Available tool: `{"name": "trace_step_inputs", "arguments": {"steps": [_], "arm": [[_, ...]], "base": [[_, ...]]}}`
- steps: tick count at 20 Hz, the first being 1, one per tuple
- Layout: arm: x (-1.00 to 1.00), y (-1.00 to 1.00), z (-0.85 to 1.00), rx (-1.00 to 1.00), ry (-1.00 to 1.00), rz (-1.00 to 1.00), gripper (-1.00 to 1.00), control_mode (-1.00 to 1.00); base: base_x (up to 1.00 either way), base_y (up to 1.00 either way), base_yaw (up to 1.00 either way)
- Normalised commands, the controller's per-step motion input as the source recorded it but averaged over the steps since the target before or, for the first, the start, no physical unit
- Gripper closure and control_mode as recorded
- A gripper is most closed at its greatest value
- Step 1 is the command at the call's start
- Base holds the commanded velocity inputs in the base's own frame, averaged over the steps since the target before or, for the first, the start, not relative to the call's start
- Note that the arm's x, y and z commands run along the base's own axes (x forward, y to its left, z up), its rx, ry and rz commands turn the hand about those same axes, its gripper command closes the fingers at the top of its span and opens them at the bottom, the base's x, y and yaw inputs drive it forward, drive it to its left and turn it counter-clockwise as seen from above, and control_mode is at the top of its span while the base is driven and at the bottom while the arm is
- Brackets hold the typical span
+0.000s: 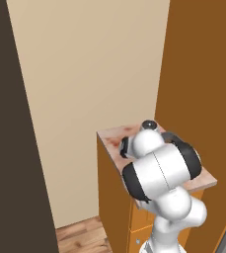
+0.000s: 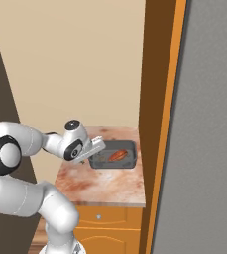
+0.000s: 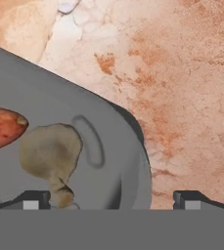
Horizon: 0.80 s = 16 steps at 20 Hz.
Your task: Take the garlic and sweet potato out of the freezer and place them in the tupperware container on the counter. Then put the tupperware containing the vegetables back in the freezer.
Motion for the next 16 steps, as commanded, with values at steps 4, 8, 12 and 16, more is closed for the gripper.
{"name": "trace_step_inputs", "arguments": {"steps": [4,8,12,16], "arm": [[0.19,0.37,0.00,0.13,0.04,-0.33,-1.00,-1.00],[0.01,0.47,0.01,0.13,0.03,-0.32,1.00,-1.00],[0.00,0.39,0.03,0.11,0.00,-0.30,1.00,-1.00],[0.00,0.31,0.14,0.07,0.00,-0.28,1.00,-1.00]], "base": [[0.00,0.00,0.00],[0.00,0.00,0.00],[0.00,0.00,0.00],[0.00,0.00,0.00]]}}
